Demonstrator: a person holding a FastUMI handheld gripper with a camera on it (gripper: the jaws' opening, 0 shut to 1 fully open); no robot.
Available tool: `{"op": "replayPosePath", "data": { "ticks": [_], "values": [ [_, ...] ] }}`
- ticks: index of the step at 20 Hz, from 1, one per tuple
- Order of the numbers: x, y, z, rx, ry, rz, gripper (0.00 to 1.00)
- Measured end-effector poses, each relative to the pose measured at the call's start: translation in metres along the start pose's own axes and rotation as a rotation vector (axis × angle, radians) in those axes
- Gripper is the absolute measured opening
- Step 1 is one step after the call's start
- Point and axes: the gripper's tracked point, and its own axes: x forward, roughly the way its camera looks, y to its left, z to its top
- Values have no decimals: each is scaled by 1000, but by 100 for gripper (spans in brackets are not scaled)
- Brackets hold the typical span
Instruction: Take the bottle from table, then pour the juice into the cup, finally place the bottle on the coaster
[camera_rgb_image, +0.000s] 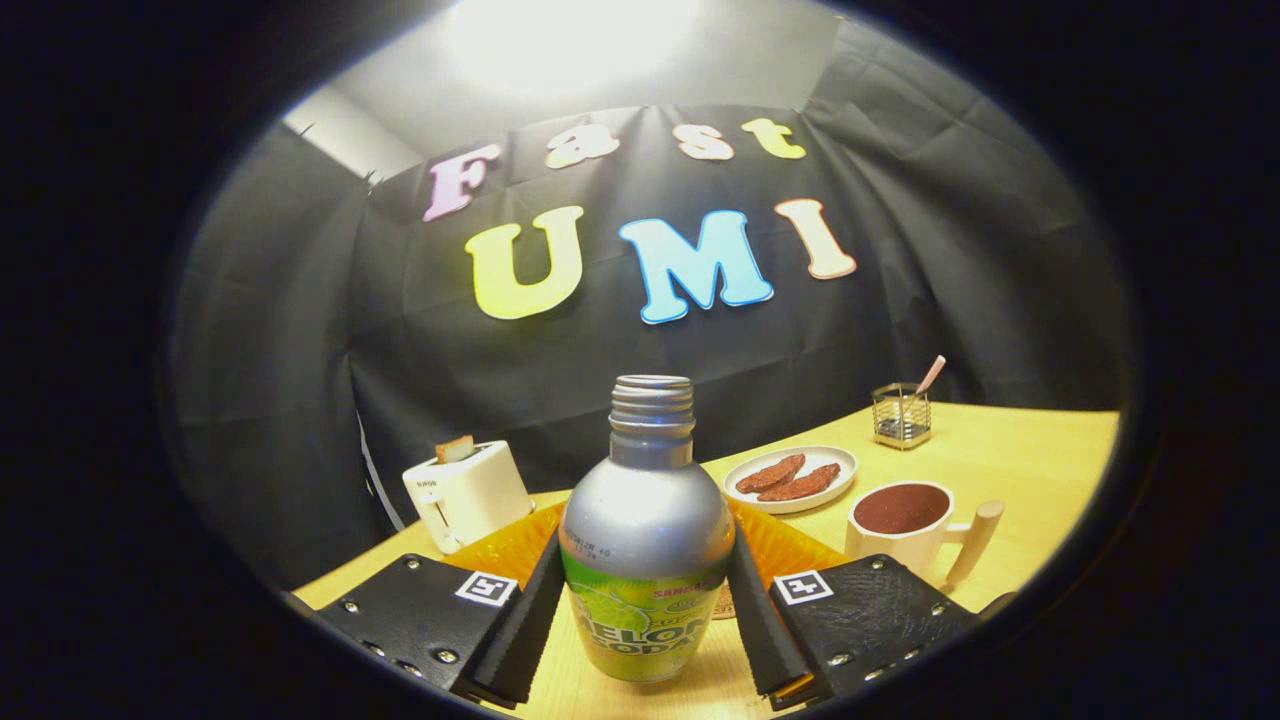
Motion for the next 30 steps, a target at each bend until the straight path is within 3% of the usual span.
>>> {"op": "replayPosePath", "data": {
  "ticks": [15,19,30],
  "values": [
    [17,-27,12,491,-4,53,79],
    [21,-32,12,648,0,29,79],
    [23,-35,18,925,-42,61,79]
  ]
}}
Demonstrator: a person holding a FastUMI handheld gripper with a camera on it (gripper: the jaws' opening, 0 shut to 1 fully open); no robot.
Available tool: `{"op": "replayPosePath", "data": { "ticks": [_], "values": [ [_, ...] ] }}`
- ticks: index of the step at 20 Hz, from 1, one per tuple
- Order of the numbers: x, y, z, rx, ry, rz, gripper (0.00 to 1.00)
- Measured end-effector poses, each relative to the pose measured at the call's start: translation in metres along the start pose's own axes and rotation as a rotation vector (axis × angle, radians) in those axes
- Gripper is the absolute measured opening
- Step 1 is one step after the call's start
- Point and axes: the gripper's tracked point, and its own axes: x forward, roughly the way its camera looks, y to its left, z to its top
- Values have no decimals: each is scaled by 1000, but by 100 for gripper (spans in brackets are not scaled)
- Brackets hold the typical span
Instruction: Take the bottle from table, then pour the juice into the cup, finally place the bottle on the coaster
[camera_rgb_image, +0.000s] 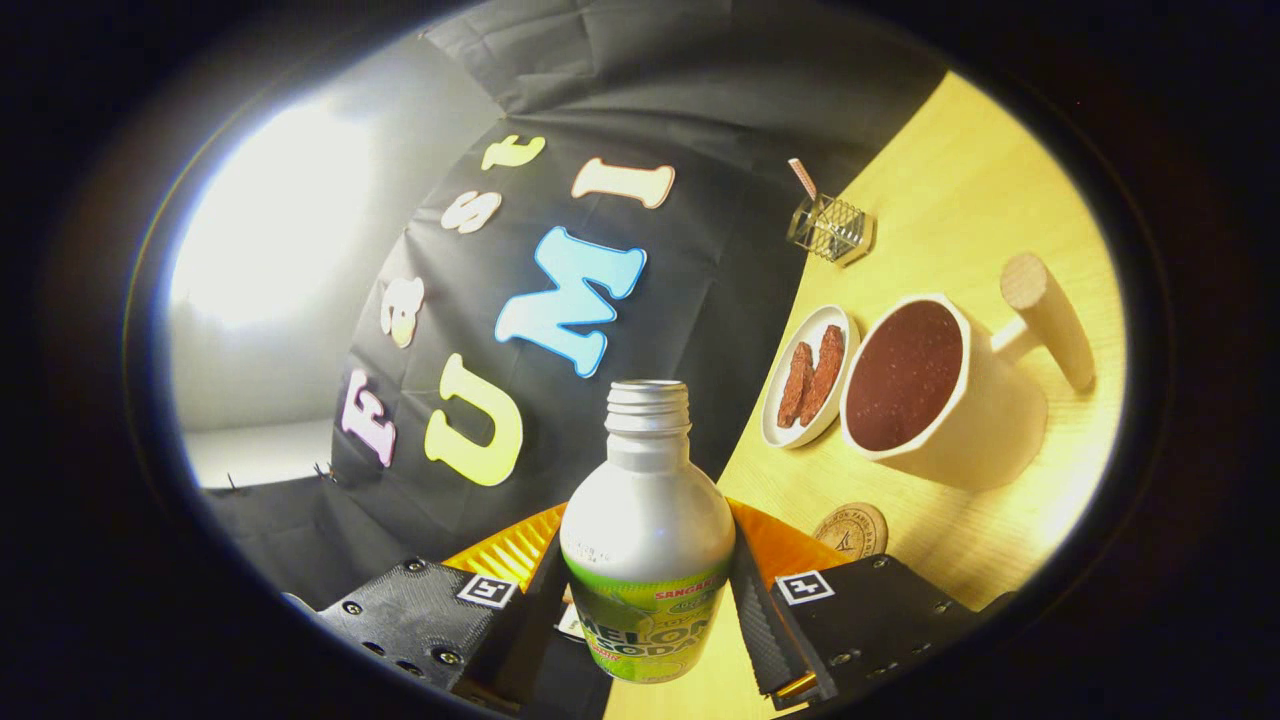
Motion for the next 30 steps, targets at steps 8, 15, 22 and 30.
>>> {"op": "replayPosePath", "data": {
  "ticks": [8,15,22,30],
  "values": [
    [0,-9,3,175,-27,10,79],
    [4,-3,21,335,-79,69,78],
    [5,-6,18,430,-97,108,78],
    [10,-3,15,493,-102,128,78]
  ]
}}
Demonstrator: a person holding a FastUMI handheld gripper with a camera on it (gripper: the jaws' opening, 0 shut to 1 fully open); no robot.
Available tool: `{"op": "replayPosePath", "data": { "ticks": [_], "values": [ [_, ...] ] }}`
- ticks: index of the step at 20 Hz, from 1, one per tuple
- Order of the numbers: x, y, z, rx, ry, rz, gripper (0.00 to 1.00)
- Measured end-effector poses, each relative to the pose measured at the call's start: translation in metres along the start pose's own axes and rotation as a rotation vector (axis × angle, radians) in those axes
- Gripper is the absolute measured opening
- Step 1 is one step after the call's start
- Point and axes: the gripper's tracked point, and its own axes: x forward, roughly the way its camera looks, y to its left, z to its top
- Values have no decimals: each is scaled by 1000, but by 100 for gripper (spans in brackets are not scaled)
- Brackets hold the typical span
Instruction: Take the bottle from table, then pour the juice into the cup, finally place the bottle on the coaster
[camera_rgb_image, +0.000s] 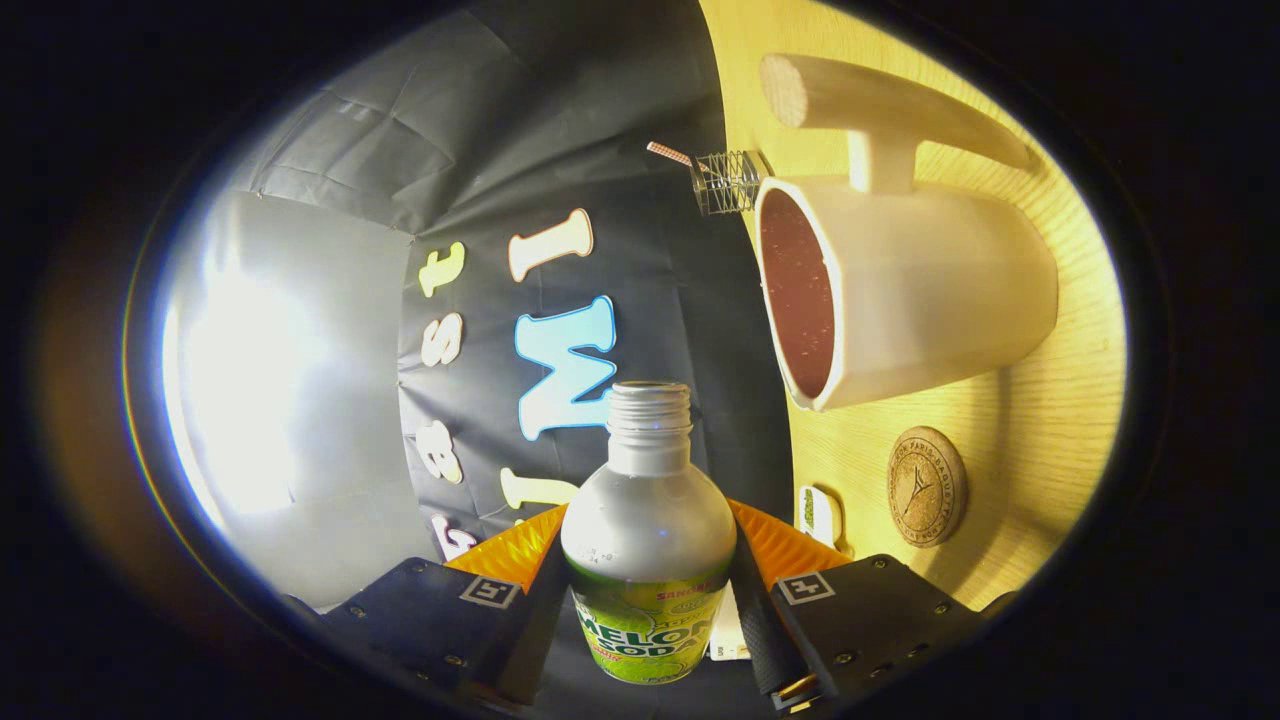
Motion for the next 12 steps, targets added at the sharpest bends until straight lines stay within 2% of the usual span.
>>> {"op": "replayPosePath", "data": {
  "ticks": [12],
  "values": [
    [3,12,0,55,-15,39,78]
  ]
}}
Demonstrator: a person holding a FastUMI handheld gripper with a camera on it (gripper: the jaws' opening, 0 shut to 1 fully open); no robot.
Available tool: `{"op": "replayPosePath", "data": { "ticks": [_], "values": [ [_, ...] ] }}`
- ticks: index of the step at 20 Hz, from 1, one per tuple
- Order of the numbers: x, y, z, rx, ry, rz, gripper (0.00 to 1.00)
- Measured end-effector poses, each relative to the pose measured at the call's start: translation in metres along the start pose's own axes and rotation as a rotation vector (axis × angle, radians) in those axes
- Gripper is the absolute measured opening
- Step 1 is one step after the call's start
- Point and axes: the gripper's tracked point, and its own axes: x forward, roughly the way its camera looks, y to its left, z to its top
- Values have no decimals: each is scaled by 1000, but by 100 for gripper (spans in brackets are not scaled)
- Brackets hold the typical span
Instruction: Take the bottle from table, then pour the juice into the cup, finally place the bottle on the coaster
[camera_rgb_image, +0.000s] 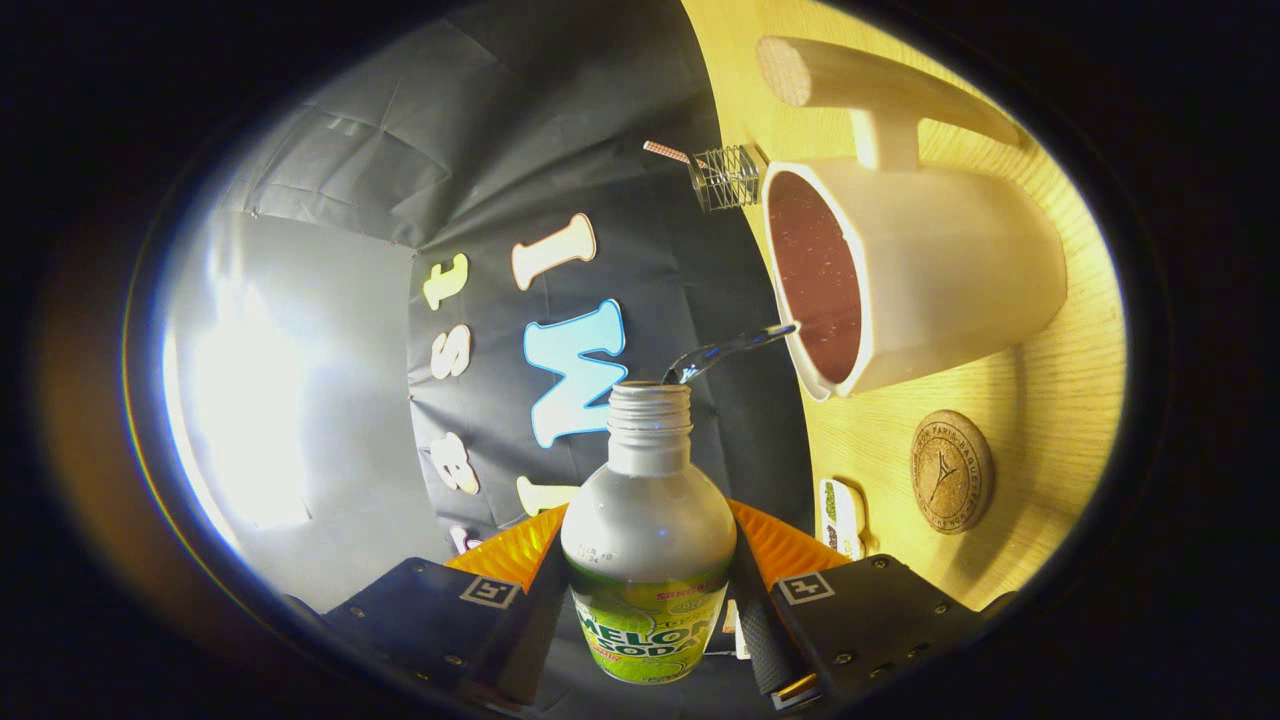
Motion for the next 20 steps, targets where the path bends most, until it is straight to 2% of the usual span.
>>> {"op": "replayPosePath", "data": {
  "ticks": [20],
  "values": [
    [7,7,5,29,-21,17,78]
  ]
}}
